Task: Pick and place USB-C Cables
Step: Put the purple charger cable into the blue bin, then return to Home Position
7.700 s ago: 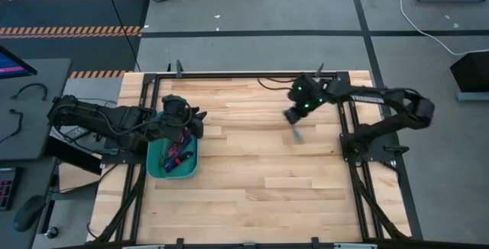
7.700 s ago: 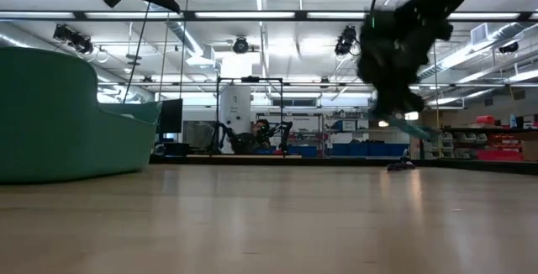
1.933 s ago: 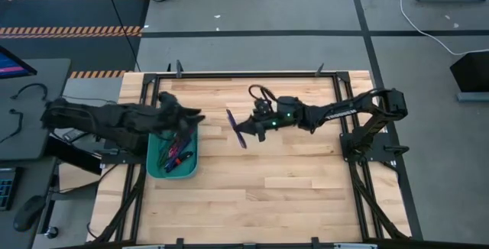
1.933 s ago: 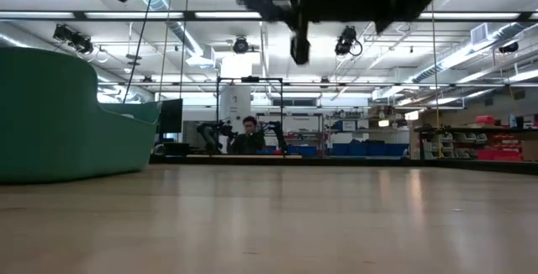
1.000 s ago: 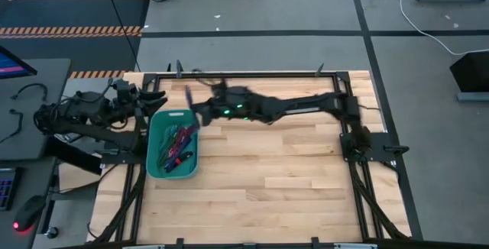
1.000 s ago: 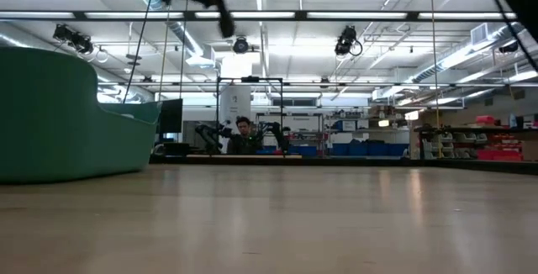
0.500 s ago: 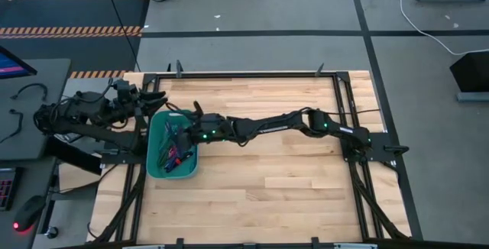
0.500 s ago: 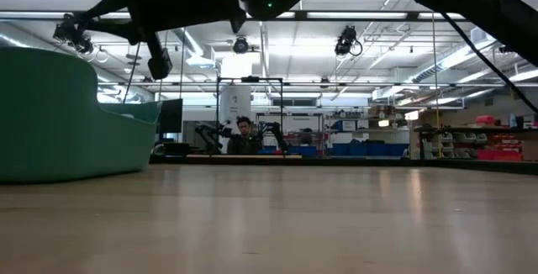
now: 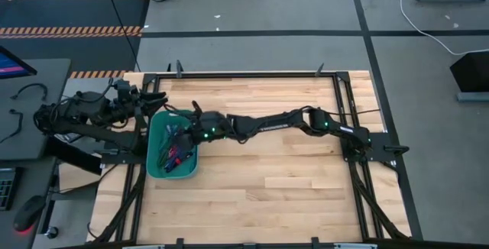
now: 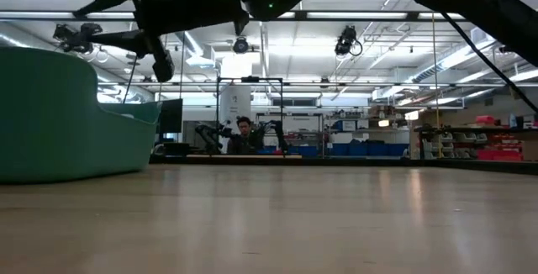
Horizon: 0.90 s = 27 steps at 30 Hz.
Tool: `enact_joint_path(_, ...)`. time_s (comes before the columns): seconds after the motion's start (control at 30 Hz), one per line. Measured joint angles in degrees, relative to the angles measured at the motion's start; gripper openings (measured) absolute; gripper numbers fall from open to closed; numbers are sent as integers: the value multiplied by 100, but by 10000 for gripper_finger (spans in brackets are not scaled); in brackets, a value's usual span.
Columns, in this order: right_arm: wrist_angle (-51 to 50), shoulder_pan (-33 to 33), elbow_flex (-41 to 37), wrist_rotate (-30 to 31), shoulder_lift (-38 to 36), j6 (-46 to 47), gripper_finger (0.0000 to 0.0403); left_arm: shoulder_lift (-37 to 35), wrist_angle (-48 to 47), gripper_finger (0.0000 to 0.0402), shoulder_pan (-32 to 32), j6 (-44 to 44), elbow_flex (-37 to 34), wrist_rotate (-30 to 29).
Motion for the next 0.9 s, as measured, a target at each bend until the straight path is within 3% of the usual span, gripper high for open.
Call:
enact_joint_path(0.1,-165,-288,-2,-1084,-152,-177,171,0,-12,172,0,-47,0,3)
enact_joint_path(0.17,-232,-454,-2,-1350,-304,-137,174,3,-30,172,0,-159,0,14)
enact_joint_path(0.3,-604,-604,-2,-1276,-606,-332,170,13,-73,172,2,-336,0,235)
enact_joint_path(0.37,-1261,-615,-2,-1246,-828,-730,167,17,-73,172,2,-430,0,351)
enact_joint_path(0.63,-5421,-391,-172,328,-2104,-3571,162,241,-63,172,2,-650,2,503)
enact_joint_path(0.77,-6633,-258,-975,321,-2983,-4596,162,459,-57,172,-2,-727,2,602)
enact_joint_path(0.9,-6547,-281,-2473,98,-4225,-4530,162,707,-56,172,-68,-866,2,646)
